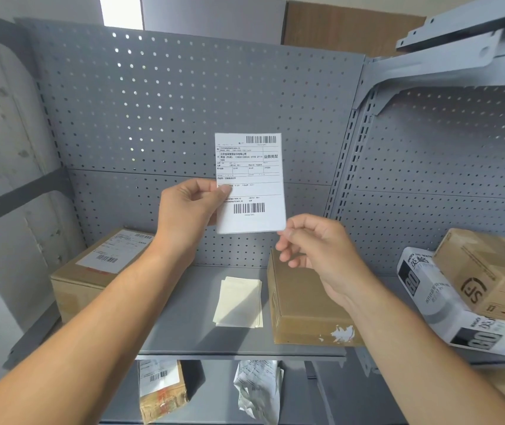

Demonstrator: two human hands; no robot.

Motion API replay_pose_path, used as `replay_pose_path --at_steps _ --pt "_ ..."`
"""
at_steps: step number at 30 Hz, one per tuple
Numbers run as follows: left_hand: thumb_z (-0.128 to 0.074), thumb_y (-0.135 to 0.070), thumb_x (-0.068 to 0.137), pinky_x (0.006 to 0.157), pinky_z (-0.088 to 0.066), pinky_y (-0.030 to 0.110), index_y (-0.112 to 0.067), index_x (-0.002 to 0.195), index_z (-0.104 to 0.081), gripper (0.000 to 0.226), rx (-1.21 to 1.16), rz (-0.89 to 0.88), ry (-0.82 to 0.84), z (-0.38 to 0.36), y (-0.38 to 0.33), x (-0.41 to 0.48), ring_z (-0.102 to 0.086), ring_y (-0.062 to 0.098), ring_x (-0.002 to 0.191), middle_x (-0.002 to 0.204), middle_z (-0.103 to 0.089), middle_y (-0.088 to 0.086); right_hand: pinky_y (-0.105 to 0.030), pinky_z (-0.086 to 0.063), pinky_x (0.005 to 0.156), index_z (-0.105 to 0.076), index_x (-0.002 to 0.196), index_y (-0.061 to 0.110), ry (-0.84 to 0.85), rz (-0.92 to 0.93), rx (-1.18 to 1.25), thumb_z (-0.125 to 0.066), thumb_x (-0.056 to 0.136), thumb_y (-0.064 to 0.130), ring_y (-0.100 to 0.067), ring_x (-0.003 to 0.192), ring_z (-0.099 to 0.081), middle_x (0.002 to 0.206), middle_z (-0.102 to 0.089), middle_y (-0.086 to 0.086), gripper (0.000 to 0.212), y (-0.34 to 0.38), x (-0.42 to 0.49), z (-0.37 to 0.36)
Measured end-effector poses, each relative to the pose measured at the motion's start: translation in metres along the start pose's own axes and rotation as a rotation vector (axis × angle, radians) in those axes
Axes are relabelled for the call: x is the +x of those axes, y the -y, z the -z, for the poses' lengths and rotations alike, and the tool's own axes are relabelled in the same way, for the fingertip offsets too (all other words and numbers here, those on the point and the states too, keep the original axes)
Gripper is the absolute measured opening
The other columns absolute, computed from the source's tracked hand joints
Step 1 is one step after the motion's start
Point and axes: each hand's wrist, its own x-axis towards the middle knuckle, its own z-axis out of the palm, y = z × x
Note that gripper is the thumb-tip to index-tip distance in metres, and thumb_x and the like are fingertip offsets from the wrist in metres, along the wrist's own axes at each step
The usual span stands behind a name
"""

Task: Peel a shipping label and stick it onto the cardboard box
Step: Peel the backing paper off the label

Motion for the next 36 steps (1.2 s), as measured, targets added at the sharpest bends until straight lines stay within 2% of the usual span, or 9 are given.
replay_pose_path --at_steps 4,13,17,20,23,26,29,32,36 --pt "-0.078 -0.018 0.089 0.057 -0.053 0.023 -0.007 0.085 -0.072 0.013 -0.012 0.017 0.006 -0.001 0.002 -0.002 -0.062 0.010 0.057 0.064 -0.071 -0.004 -0.027 -0.049 0.059 -0.069 0.088 0.007 0.010 -0.028 0.058 -0.058 0.098 0.002 -0.015 0.062 -0.063 0.072 -0.071 -0.003 0.016 0.000 -0.001 -0.001" --pt "-0.080 -0.023 0.087 0.074 -0.058 0.042 -0.009 0.085 -0.074 0.015 0.008 0.042 0.004 -0.001 0.009 0.000 -0.064 0.021 0.070 0.074 -0.073 0.008 -0.028 -0.049 0.060 -0.071 0.087 0.010 0.007 -0.027 0.060 -0.062 0.097 0.006 -0.015 0.062 -0.062 0.072 -0.070 -0.003 0.014 0.000 -0.001 0.002" --pt "-0.080 -0.034 0.087 0.075 -0.059 0.034 -0.011 0.111 -0.073 0.035 0.170 0.115 0.143 -0.002 0.016 0.001 -0.076 0.020 0.086 0.102 -0.080 0.004 -0.028 -0.051 0.060 -0.070 0.093 0.004 -0.021 -0.021 0.075 -0.060 0.097 0.003 -0.016 0.062 -0.063 0.073 -0.070 -0.005 0.010 0.000 0.000 0.003" --pt "-0.078 -0.050 0.083 0.098 -0.051 0.035 -0.023 0.140 -0.055 0.067 0.588 -0.005 0.155 -0.001 0.013 -0.005 -0.064 0.015 0.117 0.140 -0.061 -0.004 -0.029 -0.054 0.060 -0.070 0.096 0.003 -0.063 -0.002 0.077 -0.058 0.098 0.003 -0.016 0.063 -0.067 0.072 -0.072 -0.003 0.011 -0.002 0.000 0.003" --pt "-0.076 -0.038 0.088 0.082 -0.047 0.024 -0.031 0.123 -0.067 0.036 0.548 -0.255 0.178 -0.007 -0.006 -0.026 -0.066 0.005 0.093 0.115 -0.069 -0.016 -0.028 -0.058 0.063 -0.070 0.088 0.013 -0.130 0.053 -0.003 -0.059 0.098 0.004 -0.015 0.066 -0.074 0.070 -0.075 0.000 0.017 -0.002 -0.001 0.002" --pt "-0.075 -0.022 0.091 0.064 -0.052 0.023 -0.022 0.091 -0.075 0.000 0.351 -0.211 0.392 -0.016 -0.021 -0.048 -0.068 0.010 0.069 0.079 -0.074 -0.007 -0.027 -0.058 0.062 -0.070 0.084 0.017 -0.162 0.132 -0.083 -0.062 0.095 0.005 -0.015 0.073 -0.078 0.073 -0.077 -0.001 0.019 -0.004 -0.002 -0.001" --pt "-0.079 -0.027 0.087 0.067 -0.059 0.032 -0.021 0.089 -0.074 0.008 0.340 -0.208 0.405 -0.022 -0.023 -0.055 -0.072 0.015 0.069 0.078 -0.076 -0.006 -0.034 -0.060 0.063 -0.070 0.077 0.025 -0.172 0.219 -0.149 -0.067 0.091 0.007 -0.018 0.079 -0.078 0.076 -0.078 -0.003 0.023 -0.006 -0.005 -0.004" --pt "-0.082 -0.033 0.083 0.070 -0.057 0.029 -0.023 0.088 -0.073 0.014 0.412 -0.219 0.356 -0.022 -0.020 -0.058 -0.073 0.012 0.070 0.078 -0.075 -0.014 -0.042 -0.062 0.073 -0.069 0.077 0.025 -0.179 0.298 -0.180 -0.072 0.082 0.026 -0.016 0.080 -0.077 0.079 -0.077 0.001 0.006 -0.006 -0.008 -0.006" --pt "-0.083 -0.035 0.082 0.070 -0.057 0.026 -0.021 0.086 -0.074 0.016 0.381 -0.213 0.342 -0.020 -0.021 -0.060 -0.075 0.013 0.069 0.077 -0.076 -0.010 -0.046 -0.061 0.076 -0.069 0.079 0.025 -0.164 0.392 -0.254 -0.066 0.080 0.039 -0.015 0.076 -0.073 0.078 -0.076 0.005 0.015 -0.002 -0.011 -0.009"
